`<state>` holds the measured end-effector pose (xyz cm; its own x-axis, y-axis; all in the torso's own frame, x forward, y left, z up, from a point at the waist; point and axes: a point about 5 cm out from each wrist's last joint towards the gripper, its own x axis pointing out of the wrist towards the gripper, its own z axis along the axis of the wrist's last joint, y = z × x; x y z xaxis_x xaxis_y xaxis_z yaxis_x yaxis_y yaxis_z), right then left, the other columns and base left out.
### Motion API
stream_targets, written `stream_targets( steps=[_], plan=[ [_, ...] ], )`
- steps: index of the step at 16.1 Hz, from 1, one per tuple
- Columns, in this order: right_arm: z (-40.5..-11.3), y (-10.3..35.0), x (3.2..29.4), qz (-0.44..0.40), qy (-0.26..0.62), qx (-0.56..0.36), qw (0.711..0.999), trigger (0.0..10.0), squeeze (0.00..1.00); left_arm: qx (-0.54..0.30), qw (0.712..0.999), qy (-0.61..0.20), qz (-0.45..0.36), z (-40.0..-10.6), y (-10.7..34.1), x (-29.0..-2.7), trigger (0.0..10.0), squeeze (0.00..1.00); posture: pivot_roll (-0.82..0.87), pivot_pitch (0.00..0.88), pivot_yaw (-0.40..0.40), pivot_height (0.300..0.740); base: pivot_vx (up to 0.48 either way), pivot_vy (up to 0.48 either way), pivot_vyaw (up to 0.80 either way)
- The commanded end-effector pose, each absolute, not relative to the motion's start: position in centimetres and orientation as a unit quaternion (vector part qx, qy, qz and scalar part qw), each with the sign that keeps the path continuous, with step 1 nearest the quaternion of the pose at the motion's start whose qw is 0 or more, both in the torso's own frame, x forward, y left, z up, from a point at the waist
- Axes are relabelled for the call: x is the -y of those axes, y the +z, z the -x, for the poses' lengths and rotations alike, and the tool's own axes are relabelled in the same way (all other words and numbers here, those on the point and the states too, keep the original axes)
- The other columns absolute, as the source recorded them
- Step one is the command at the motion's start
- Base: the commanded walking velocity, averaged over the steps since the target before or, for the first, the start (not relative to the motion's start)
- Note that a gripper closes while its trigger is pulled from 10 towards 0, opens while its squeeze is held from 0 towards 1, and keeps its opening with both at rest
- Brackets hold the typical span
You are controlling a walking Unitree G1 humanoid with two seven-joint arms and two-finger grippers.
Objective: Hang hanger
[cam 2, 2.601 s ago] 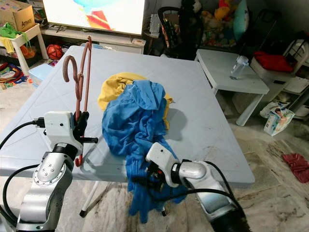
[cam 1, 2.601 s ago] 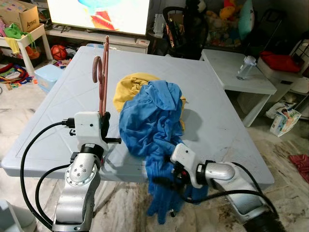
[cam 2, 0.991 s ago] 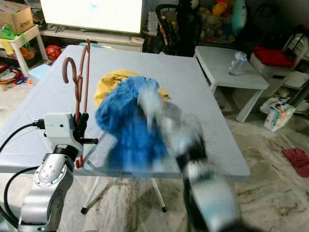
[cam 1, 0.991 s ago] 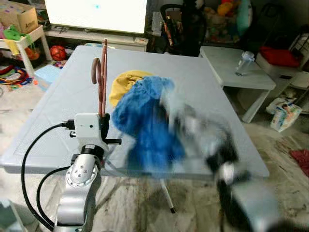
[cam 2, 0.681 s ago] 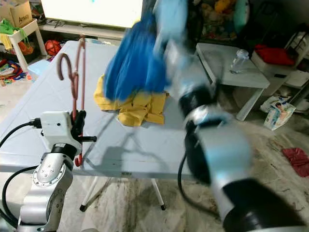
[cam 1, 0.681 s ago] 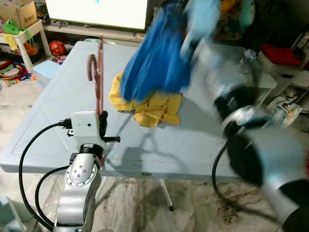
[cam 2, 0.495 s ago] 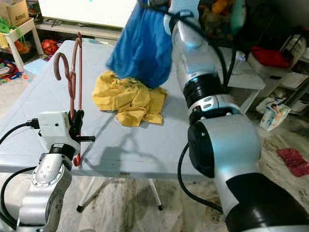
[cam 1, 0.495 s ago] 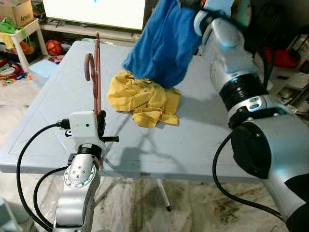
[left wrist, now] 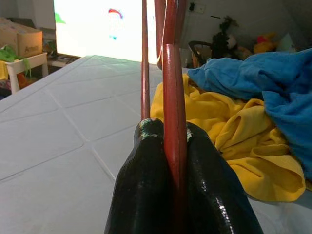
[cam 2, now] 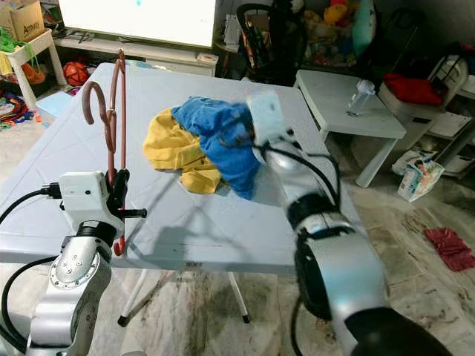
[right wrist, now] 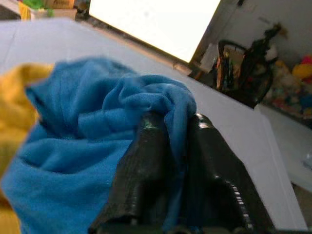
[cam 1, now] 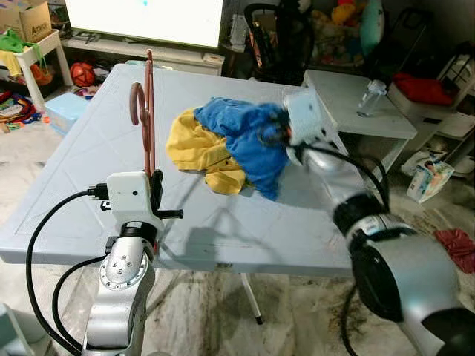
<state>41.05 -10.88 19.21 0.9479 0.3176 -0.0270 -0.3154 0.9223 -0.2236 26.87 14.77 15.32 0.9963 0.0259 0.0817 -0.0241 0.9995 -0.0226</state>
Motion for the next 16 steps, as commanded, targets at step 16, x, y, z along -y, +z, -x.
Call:
stream_targets(
  steps=[16],
  plan=[
    [-38.0,18.2,18.8,0.064,0.085,0.055,0.993,10.0,1.0,0.008,0.999,-0.037,0.018,-25.9,14.0,-14.4,10.0,0.0,0.12,0.0,-0.104,0.74,0.0,0.0,0.0]
  ],
)
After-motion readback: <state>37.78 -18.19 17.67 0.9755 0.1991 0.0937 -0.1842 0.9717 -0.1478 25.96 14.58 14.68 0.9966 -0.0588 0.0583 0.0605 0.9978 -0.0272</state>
